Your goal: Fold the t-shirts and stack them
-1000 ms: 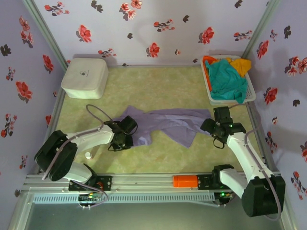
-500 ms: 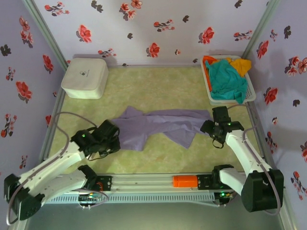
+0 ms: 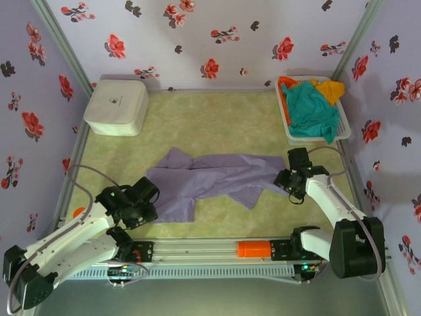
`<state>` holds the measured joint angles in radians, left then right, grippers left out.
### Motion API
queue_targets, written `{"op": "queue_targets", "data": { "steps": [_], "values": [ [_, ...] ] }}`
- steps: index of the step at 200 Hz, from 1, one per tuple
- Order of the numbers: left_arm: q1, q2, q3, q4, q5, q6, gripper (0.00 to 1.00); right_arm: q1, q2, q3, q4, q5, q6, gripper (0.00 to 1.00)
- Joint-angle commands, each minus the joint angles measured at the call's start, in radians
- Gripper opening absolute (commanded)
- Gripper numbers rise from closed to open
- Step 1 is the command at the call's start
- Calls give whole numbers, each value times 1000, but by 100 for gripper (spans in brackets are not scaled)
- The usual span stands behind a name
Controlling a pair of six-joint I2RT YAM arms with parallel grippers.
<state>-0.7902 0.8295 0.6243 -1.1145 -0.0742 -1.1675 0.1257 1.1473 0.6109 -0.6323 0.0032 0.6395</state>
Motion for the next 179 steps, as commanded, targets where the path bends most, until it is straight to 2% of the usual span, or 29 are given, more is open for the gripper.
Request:
{"op": "queue_targets", "data": {
  "steps": [1, 31, 44, 53, 62, 67, 88, 108, 125, 152, 172, 179],
  "values": [
    [7, 38, 62, 32, -47, 54, 45, -5, 22, -31, 35, -28, 23, 61],
    [46, 78, 120, 66, -47, 133, 45, -5, 71, -44, 65, -36, 17, 51],
    [82, 92, 155, 60, -46, 181, 45, -5, 91, -41, 72, -41, 10, 42],
    [113, 102, 182, 56, -45, 217, 45, -5, 98, -37, 69, -46, 5, 28],
    [144, 114, 207, 55, -44, 252, 45, -5, 96, -28, 52, -44, -2, 8],
    [161, 120, 221, 56, -44, 270, 45, -5, 87, -21, 35, -40, -7, 0],
    [231, 158, 281, 75, -22, 343, 46, -3, 8, 16, -69, -33, -12, 0],
    [288, 215, 341, 109, -2, 417, 45, -3, -139, 24, -148, -48, 15, 0],
    [327, 297, 400, 130, 12, 483, 45, -3, -240, 35, -234, -69, 100, 0],
    [363, 430, 495, 163, 38, 556, 45, -1, -373, 86, -405, -81, 144, 0],
    [378, 514, 555, 191, 39, 594, 49, -1, -451, 131, -510, -137, 162, 0],
    [383, 545, 573, 220, 41, 601, 54, -1, -470, 148, -546, -153, 163, 0]
  ]
}}
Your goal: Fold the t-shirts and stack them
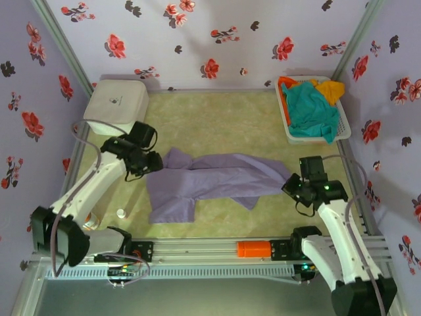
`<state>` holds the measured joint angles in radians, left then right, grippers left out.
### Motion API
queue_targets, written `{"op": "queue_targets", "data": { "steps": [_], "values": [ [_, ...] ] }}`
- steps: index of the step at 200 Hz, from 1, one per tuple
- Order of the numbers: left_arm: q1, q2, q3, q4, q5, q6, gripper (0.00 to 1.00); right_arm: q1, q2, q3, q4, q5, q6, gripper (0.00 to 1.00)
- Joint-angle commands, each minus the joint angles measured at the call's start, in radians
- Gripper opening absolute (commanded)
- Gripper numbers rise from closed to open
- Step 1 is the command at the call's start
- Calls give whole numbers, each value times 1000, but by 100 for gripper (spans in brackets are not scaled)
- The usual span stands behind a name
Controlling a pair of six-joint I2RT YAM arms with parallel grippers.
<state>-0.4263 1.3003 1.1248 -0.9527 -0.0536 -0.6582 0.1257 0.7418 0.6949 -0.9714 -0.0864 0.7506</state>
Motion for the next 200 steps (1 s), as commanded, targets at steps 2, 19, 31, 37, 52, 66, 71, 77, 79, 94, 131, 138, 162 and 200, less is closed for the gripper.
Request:
{"op": "queue_targets", "data": {
  "steps": [2, 19, 31, 37, 52, 66, 71, 77, 79, 94, 131, 138, 162, 200],
  "values": [
    [20, 83, 77, 64, 23, 94, 55, -1, -67, 70, -218, -65, 53, 0],
    [21, 172, 124, 87, 30, 113, 59, -1, -104, 111, -315, -46, 45, 0],
    [22, 235, 149, 103, 34, 128, 61, -2, -138, 122, -362, -8, 39, 0],
    [22, 267, 161, 109, 38, 135, 61, -1, -154, 123, -381, 13, 36, 0],
    [21, 344, 188, 137, 60, 148, 63, 1, -173, 115, -385, 12, 25, 8],
    [18, 409, 221, 159, 99, 162, 64, 2, -167, 112, -375, -1, 31, 15],
    [15, 434, 234, 162, 104, 166, 64, 2, -163, 106, -362, -11, 25, 20],
    [9, 458, 252, 167, 107, 174, 65, 2, -160, 98, -350, -16, 16, 32],
    [6, 466, 258, 169, 106, 177, 66, 2, -157, 96, -346, -16, 13, 37],
    [-11, 522, 304, 167, 112, 184, 67, 2, -137, 92, -322, -21, -6, 55],
    [-56, 627, 401, 180, 117, 185, 69, 2, -80, 87, -198, -37, -68, 87],
    [-63, 649, 419, 183, 121, 181, 69, 2, -66, 83, -158, -38, -81, 91],
    [-90, 730, 496, 160, 127, 180, 69, 3, 43, 83, -17, -54, -112, 95],
    [-98, 783, 508, 168, 122, 156, 62, 61, 256, 117, 149, -16, -110, 93]
  ]
}}
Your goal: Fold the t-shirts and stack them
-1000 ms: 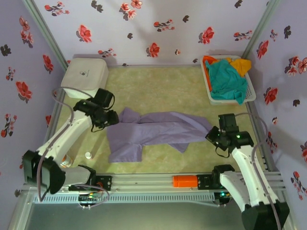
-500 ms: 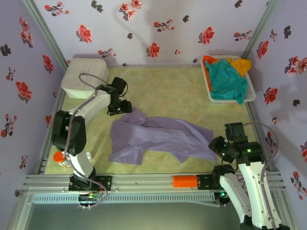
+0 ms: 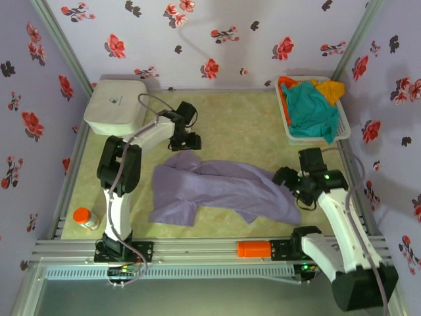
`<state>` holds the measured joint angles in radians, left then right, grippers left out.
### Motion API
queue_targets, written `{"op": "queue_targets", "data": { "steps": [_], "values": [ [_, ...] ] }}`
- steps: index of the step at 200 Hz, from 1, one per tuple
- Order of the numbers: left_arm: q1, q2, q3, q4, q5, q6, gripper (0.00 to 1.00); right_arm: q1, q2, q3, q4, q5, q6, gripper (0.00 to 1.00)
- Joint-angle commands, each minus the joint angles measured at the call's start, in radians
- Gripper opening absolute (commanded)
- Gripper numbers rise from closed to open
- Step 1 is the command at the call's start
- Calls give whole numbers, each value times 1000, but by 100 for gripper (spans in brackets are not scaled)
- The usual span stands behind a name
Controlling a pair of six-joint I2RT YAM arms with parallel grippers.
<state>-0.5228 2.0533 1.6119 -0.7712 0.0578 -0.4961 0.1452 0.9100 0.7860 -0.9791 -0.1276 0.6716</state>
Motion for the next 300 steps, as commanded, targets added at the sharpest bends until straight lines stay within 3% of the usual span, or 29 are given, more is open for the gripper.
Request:
{"op": "queue_targets", "data": {
  "steps": [1, 23, 54, 80, 125, 159, 190, 217, 233, 247, 300],
  "values": [
    [-2, 31, 21, -13, 10, -6, 62, 44, 94, 27, 161, 26, -32, 93],
    [-2, 54, 26, -14, 7, -7, 56, 103, 226, 78, 238, 59, -61, 90],
    [-2, 62, 19, -8, -5, -6, 46, 186, 465, 182, 327, 64, -150, 75],
    [0, 52, 19, -17, -16, 1, 28, 197, 622, 244, 382, 9, -240, 62],
    [0, 12, -10, -13, -27, 0, 8, 203, 798, 347, 387, -42, -359, 57],
    [2, -11, -20, -18, -42, 1, 0, 220, 888, 390, 382, -99, -391, 44],
    [3, -19, -17, -31, -44, 3, 0, 242, 898, 381, 387, -111, -405, 32],
    [4, -28, -16, -38, -53, 7, 0, 249, 894, 369, 390, -113, -405, 29],
    [6, -35, -16, -43, -56, 4, 0, 250, 890, 365, 389, -96, -400, 7],
    [7, -45, -17, -46, -61, 3, 0, 249, 892, 374, 381, -86, -402, 0],
    [37, -121, 50, -106, -80, 12, 0, 249, 835, 508, 298, 63, -357, 0]
  ]
}}
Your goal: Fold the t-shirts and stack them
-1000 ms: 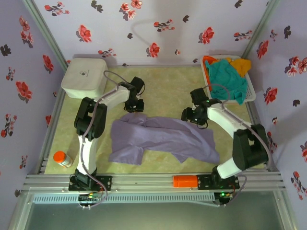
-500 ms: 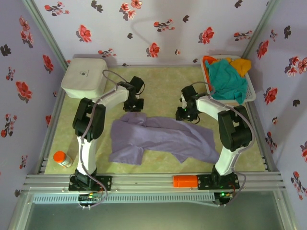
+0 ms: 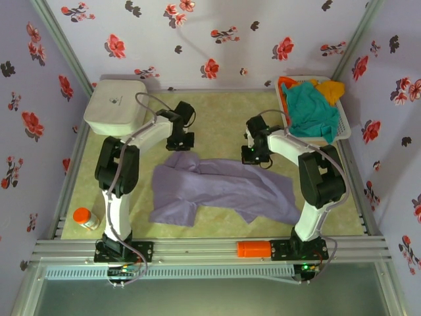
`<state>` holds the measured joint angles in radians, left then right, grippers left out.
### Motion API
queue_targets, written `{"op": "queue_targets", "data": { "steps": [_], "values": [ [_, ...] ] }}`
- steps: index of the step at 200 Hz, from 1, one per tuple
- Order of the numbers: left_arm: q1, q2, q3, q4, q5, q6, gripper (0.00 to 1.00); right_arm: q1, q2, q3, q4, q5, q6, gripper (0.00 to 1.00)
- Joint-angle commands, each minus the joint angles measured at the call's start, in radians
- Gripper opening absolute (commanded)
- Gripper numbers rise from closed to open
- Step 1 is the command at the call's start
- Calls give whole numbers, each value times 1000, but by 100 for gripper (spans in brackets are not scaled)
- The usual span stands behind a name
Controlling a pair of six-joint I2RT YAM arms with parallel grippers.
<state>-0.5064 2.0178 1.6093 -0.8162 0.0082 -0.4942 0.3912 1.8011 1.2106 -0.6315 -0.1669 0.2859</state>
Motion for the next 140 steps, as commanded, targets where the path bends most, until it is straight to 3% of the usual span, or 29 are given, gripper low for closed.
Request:
{"op": "queue_targets", "data": {
  "steps": [1, 41, 66, 88, 110, 140],
  "values": [
    [20, -89, 53, -62, -30, 11, 0, 3, -60, 85, -50, 105, 29, 0],
    [26, -260, 57, -96, -30, 13, 0, 32, -272, 109, -133, 227, 49, 0],
    [11, -435, -57, -95, -33, -4, 0, 95, -427, 36, -206, 268, 62, 0],
    [-14, -624, -235, -82, -55, -40, 0, 214, -534, -47, -316, 341, 139, 0],
    [-25, -811, -413, -77, -72, -88, 0, 369, -635, -159, -397, 374, 325, 0],
    [-26, -952, -538, -131, -77, -109, 0, 526, -702, -293, -494, 390, 555, 0]
  ]
}}
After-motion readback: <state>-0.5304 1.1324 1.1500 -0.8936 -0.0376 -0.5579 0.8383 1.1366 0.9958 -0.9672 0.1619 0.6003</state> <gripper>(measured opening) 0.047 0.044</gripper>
